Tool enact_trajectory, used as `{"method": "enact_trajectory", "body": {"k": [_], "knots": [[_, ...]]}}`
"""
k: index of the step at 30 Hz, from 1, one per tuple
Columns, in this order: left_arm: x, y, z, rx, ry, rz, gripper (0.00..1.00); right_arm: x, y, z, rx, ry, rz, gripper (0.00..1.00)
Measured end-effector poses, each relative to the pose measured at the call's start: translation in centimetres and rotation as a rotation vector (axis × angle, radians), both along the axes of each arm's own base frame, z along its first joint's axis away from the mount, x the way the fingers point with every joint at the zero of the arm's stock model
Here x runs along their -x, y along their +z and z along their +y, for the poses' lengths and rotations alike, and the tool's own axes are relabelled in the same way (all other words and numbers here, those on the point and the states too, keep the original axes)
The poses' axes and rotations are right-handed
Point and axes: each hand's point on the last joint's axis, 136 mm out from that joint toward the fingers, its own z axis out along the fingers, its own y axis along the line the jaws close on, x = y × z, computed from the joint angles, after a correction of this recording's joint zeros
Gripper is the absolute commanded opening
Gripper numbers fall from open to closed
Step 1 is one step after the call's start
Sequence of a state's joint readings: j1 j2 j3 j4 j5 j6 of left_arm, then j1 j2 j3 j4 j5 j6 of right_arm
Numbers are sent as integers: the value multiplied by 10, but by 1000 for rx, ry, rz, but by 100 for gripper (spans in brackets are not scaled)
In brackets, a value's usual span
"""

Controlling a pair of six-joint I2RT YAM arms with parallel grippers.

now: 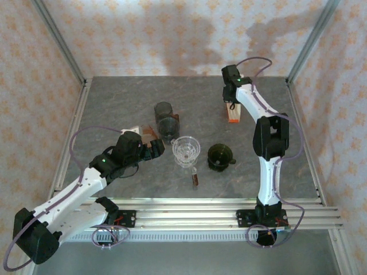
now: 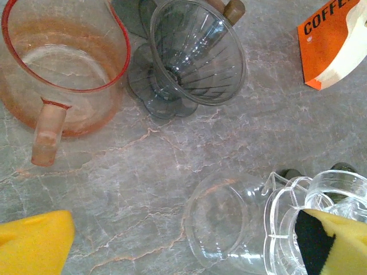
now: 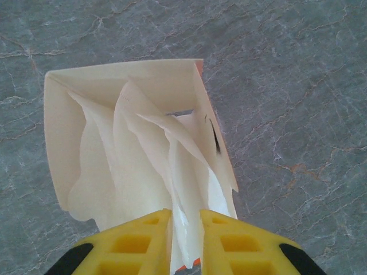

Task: Place the coffee filter in the dripper

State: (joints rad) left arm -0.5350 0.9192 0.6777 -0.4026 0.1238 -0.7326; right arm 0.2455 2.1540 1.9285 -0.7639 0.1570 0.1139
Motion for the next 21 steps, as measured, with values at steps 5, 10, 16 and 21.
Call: {"method": "enact_trajectory", "body": {"k": [5, 10, 16, 21], "knots": [[-1, 0, 0, 1, 1, -1, 100, 0, -4, 0, 6, 8, 10, 3], [-1, -2, 0, -2, 1, 4, 100, 0, -4, 0, 13, 19, 12, 0], [-2, -4, -2, -1, 0, 10, 100, 0, -4, 1, 12, 19, 12, 0], [-2, -7, -3, -4, -5, 23, 100, -1, -2, 2, 4, 23, 5, 0]]}}
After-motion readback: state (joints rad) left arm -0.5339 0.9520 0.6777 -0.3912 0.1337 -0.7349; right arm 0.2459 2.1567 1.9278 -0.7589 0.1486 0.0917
